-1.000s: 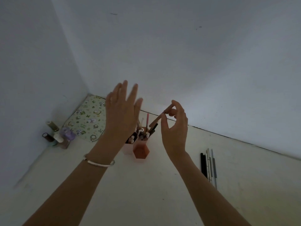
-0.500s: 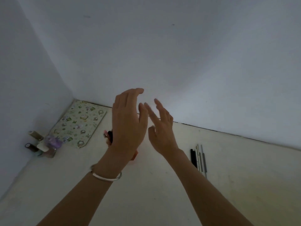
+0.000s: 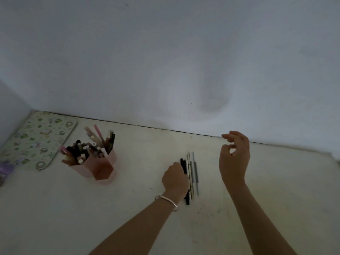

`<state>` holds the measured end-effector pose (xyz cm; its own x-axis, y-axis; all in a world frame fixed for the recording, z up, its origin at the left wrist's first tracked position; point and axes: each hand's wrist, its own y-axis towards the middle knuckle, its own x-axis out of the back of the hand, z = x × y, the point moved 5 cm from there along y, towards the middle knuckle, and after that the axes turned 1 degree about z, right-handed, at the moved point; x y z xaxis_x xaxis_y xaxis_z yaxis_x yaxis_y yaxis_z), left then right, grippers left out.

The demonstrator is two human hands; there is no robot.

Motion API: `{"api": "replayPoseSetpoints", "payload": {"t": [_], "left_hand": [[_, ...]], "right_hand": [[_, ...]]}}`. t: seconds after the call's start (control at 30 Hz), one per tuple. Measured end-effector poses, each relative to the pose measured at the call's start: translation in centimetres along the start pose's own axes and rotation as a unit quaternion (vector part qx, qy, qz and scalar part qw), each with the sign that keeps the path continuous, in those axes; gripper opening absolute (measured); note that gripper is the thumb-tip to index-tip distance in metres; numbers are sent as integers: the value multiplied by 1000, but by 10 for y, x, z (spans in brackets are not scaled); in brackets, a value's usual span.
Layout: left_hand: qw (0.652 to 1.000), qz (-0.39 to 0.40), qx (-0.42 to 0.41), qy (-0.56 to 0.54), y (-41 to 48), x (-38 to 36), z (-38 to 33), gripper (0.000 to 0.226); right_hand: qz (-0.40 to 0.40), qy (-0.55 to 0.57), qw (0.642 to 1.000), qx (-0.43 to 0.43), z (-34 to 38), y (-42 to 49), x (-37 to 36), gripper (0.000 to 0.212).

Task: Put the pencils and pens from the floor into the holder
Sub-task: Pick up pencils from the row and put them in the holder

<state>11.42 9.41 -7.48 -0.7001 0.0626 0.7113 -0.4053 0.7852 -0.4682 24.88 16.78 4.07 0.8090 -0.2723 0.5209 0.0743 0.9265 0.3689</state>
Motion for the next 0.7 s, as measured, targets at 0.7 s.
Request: {"api": "replayPoseSetpoints", "payload": {"t": [0.7], "left_hand": [[919,-214,-173,-283,-35,197,-12,67]], "right_hand": [[287,-206,923,-150,-81,-51,-85,18]]}}
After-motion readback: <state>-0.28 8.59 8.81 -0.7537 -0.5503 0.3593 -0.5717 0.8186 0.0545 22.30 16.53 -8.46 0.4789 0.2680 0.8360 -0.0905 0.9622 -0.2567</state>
